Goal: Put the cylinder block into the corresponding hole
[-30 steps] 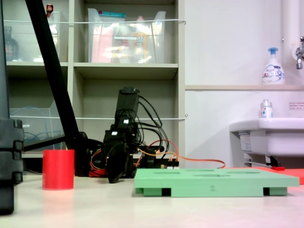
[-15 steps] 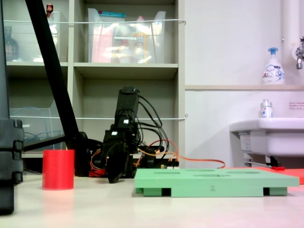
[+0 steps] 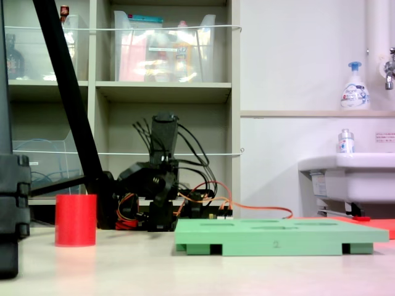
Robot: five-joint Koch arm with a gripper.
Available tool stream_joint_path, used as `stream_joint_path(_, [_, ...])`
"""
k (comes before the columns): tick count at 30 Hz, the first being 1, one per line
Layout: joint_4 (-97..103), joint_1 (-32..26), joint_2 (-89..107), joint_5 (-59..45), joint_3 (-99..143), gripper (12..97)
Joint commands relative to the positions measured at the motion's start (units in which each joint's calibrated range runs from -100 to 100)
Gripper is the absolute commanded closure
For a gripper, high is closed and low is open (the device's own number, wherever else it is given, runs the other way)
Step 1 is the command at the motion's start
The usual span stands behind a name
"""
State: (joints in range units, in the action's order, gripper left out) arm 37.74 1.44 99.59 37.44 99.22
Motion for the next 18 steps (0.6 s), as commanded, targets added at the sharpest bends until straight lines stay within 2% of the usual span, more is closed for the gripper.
stream_joint_path(1, [11.23,0.20,0.41,7.18,0.78,57.0])
stream_joint_path(5, [14.12,2.88,0.41,10.74,0.78,55.4])
stream_joint_path(9, [16.14,3.96,0.41,11.67,0.78,42.9])
stream_joint_path(13, [15.66,5.42,0.41,11.67,0.78,37.5])
stream_joint_path(16, [15.75,6.94,0.41,11.62,0.78,27.4])
stream_joint_path(18, [16.04,7.67,-0.71,11.58,0.78,26.4])
